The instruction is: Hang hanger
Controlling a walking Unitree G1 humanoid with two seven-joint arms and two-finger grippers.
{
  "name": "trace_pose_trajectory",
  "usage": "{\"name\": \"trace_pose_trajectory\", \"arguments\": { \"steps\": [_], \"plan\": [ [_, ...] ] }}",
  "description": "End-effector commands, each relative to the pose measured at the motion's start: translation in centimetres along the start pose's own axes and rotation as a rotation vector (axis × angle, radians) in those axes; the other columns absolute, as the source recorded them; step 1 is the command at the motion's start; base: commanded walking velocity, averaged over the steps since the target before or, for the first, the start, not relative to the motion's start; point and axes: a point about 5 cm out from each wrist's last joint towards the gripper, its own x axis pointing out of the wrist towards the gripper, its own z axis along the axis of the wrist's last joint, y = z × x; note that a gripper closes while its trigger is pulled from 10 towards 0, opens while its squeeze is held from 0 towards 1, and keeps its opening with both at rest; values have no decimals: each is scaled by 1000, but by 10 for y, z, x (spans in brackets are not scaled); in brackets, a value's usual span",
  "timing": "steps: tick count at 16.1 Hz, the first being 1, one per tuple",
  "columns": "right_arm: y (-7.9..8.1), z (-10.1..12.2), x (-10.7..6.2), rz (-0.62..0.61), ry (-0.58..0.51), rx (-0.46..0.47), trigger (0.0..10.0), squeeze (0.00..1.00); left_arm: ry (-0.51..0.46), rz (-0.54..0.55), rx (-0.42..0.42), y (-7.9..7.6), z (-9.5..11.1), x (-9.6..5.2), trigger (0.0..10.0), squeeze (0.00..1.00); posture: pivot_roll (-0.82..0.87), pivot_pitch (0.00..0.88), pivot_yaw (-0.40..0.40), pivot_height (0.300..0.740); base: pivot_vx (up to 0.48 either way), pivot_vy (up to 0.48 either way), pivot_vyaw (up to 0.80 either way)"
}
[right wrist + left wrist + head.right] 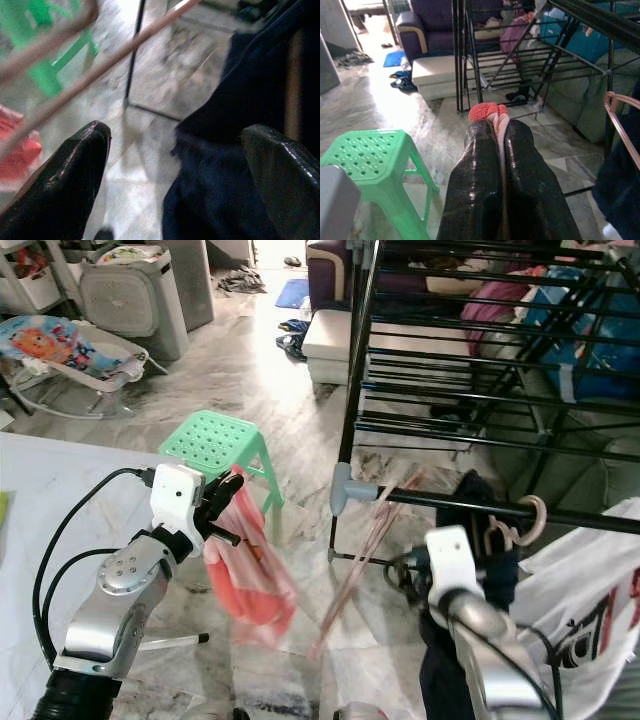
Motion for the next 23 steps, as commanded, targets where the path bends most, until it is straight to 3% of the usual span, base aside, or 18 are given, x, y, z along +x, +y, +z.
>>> {"name": "trace_pose_trajectory", "arguments": {
  "steps": [1, 7, 10, 16, 20, 23],
  "plan": [
    [-4, 8, 0, -30, -42, 7, 10000, 0, -25, 4, 14, 3, 8, -2, 10000, 0, -28, 0, 6, 740, 0, 334, 0],
    [4, -1, -2, -39, -16, 30, 10000, 0, -17, -18, 35, 2, 8, -3, 10000, 0, -31, 0, 6, 740, 0, 434, -265],
    [5, -4, -6, -61, -19, 30, 10000, 0, -47, -32, 64, 0, 13, -1, 10000, 0, -34, 0, 6, 740, 0, 94, 0],
    [-3, -15, -21, -247, 47, 70, 10000, 0, -80, -90, 154, -5, 21, -1, 10000, 0, -31, 0, 3, 740, 0, 0, 0],
    [-11, -19, -37, -337, 22, 58, 10000, 0, -78, -94, 141, -6, 20, 0, 10000, 0, -36, 3, 3, 740, 0, 0, 0],
    [-1, -7, -47, -274, -86, 66, 10000, 0, -82, -105, 156, -8, 21, -1, 10000, 0, -39, 5, 9, 740, 0, 0, 0]
  ]
}}
